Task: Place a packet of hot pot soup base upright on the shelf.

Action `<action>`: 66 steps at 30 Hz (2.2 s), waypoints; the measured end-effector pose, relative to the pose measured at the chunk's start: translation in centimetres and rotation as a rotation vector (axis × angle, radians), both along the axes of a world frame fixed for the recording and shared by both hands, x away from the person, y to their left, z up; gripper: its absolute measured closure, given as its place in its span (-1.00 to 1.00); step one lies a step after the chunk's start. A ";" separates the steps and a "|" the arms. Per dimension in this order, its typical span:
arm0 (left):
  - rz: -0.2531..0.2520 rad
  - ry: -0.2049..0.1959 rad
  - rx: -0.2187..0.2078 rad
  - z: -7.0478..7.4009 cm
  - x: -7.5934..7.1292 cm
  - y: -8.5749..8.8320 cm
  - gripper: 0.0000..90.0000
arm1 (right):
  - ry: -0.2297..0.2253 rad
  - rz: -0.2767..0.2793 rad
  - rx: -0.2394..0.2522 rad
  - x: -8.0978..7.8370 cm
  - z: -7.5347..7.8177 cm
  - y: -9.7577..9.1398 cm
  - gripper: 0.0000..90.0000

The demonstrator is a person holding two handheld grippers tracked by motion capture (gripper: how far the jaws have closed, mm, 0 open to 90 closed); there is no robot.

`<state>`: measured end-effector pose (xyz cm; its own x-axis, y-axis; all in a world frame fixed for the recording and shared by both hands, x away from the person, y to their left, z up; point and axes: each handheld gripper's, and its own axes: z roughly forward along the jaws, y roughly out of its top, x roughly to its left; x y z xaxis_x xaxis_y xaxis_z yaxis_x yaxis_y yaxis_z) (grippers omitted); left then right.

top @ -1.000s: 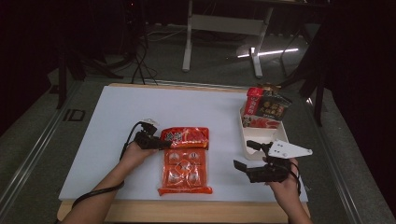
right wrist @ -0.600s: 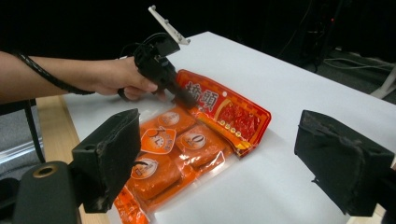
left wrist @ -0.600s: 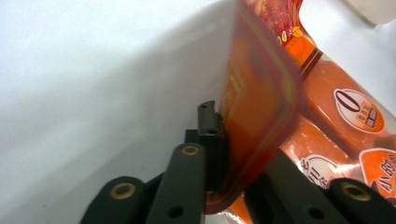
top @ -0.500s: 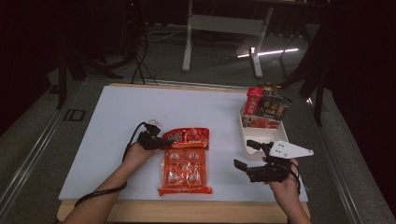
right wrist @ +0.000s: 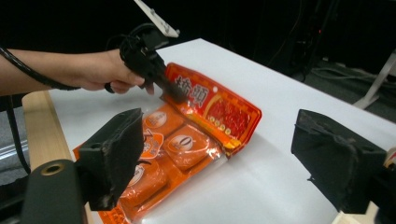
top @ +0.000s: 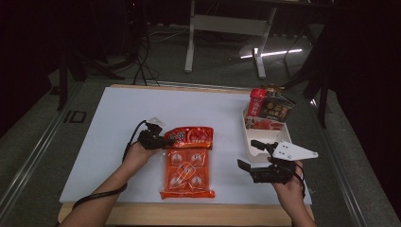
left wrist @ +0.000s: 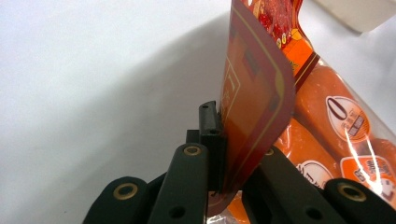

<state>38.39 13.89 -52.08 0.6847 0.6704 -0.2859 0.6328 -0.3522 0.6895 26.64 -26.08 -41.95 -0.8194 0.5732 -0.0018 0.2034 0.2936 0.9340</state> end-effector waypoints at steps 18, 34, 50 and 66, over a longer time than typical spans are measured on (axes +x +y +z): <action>-0.065 -0.085 -0.026 4.5 -1.4 -0.5 1.00 | 0.028 -0.030 0.000 -0.3 0.3 0.8 -0.78; -0.130 -0.160 -0.072 7.0 -3.5 -0.6 1.00 | 0.036 -0.040 -0.017 0.8 -0.1 1.8 -0.70; -0.254 -0.264 -0.149 9.5 -7.4 -0.5 1.00 | 0.098 0.018 -0.026 3.0 -1.8 5.3 -0.70; -0.313 -0.321 -0.163 10.7 -10.6 -0.8 1.00 | 0.154 0.205 -0.003 2.8 -2.1 7.2 0.24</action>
